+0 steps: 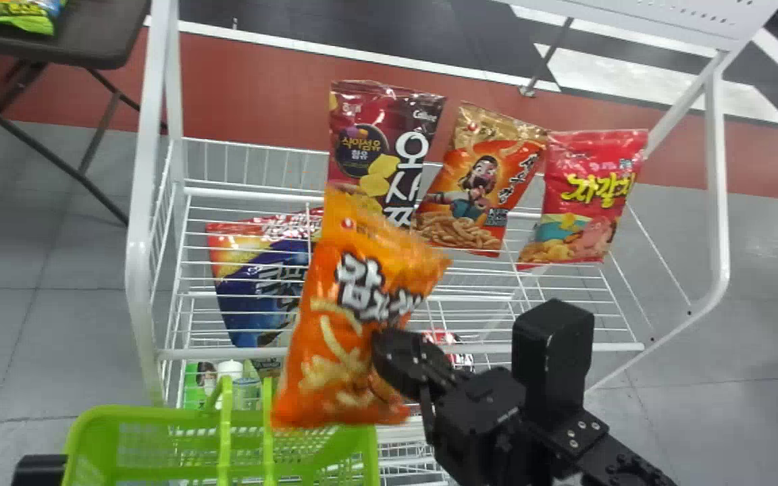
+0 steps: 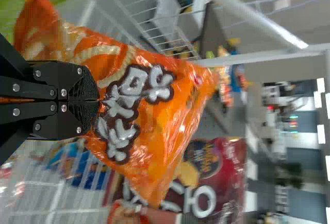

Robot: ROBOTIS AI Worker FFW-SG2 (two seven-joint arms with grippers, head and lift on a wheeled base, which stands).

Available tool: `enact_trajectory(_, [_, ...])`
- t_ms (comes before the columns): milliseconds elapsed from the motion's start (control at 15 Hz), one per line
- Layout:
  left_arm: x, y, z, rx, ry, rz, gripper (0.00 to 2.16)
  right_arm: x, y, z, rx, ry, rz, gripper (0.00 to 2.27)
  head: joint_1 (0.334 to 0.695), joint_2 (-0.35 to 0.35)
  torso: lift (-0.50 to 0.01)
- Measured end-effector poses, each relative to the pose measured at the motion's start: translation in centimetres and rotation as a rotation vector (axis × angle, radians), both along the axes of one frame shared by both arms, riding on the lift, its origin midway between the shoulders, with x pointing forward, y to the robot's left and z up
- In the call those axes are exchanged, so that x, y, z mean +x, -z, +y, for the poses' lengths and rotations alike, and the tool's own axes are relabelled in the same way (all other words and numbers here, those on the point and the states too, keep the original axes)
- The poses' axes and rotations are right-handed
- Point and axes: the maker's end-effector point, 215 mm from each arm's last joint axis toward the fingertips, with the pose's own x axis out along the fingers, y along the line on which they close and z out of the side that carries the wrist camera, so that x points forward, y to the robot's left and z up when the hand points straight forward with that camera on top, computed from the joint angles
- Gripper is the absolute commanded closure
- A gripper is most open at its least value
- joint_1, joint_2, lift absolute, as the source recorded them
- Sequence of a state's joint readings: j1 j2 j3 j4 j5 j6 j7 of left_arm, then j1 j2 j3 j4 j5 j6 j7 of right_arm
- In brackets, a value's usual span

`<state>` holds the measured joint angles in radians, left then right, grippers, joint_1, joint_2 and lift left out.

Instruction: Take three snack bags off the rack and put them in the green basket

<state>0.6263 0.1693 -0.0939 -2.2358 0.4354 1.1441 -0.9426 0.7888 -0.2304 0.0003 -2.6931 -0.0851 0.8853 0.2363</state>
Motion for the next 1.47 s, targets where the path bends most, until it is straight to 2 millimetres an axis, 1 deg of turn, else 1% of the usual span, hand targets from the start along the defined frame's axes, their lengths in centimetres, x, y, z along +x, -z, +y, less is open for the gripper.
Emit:
enact_trajectory(200, [0.7,-0.2,0.8,-0.004,-0.053,-0.002,1.71,-4.3,2.7,-1.6,-0.020,-0.025,0.189,2.05,0.695,-0.350,-0.024])
enact_trajectory(333, [1.0,-0.5,1.2,-0.004,-0.072,-0.007,1.71,-7.2,4.5,-2.3,-0.008,-0.027,0.313,2.05,0.695,-0.350,-0.024])
enact_trajectory(400, [1.0,-0.6,1.3,-0.005,-0.077,-0.009,1.71,-8.6,5.5,-2.5,-0.004,-0.024,0.374,2.05,0.695,-0.350,-0.024])
enact_trajectory(467, [1.0,-0.8,1.3,-0.007,-0.079,-0.011,1.71,-9.5,6.3,-2.5,-0.001,-0.023,0.416,2.05,0.695,-0.350,-0.024])
enact_trajectory(533, [0.9,-0.9,1.3,-0.009,-0.080,-0.012,1.71,-10.2,7.3,-2.1,0.008,-0.031,0.448,2.05,0.695,-0.350,-0.024])
enact_trajectory(667, [0.8,-1.1,1.2,-0.013,-0.077,-0.013,1.71,-10.8,8.5,-0.2,0.033,-0.063,0.475,2.05,0.695,-0.350,-0.024])
enact_trajectory(800, [0.5,-1.3,1.0,-0.018,-0.073,-0.014,1.71,-10.5,9.4,2.3,0.064,-0.109,0.476,2.05,0.695,-0.350,-0.024])
enact_trajectory(1000, [0.2,-1.5,0.9,-0.023,-0.066,-0.013,1.71,-9.3,9.5,6.0,0.124,-0.169,0.420,2.05,0.695,-0.350,-0.024])
enact_trajectory(1067, [0.2,-1.5,0.8,-0.023,-0.064,-0.013,1.71,-9.1,9.5,6.9,0.141,-0.183,0.412,2.05,0.695,-0.349,-0.024])
enact_trajectory(1200, [0.1,-1.5,0.7,-0.023,-0.058,-0.013,1.71,-9.7,9.9,8.7,0.184,-0.223,0.430,2.04,0.695,-0.306,-0.024])
enact_trajectory(1267, [0.0,-1.5,0.6,-0.023,-0.057,-0.013,1.71,-10.2,10.2,9.4,0.201,-0.242,0.445,1.99,0.695,-0.272,-0.024])
enact_trajectory(1400, [-0.1,-1.4,0.5,-0.021,-0.054,-0.013,1.71,-10.7,11.4,10.9,0.240,-0.279,0.472,1.54,0.695,-0.240,-0.024])
enact_trajectory(1467, [-0.1,-1.4,0.4,-0.020,-0.053,-0.013,1.71,-10.5,11.5,11.7,0.274,-0.302,0.467,0.92,0.695,-0.217,-0.024])
